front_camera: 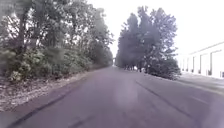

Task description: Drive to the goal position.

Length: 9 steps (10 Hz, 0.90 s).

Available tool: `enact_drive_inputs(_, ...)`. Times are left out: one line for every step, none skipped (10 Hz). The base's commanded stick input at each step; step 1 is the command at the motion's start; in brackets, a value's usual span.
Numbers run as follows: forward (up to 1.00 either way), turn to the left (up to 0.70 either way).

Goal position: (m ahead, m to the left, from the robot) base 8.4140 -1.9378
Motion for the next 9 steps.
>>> enact_drive_inputs(1.00,0.00)
enact_drive_inputs(1.00,0.00)
enact_drive_inputs(1.00,0.00)
enact_drive_inputs(1.00,0.00)
enact_drive_inputs(1.00,0.00)
enact_drive_inputs(1.00,0.00)
enact_drive_inputs(1.00,0.00)
enact_drive_inputs(1.00,0.00)
enact_drive_inputs(1.00,0.00)
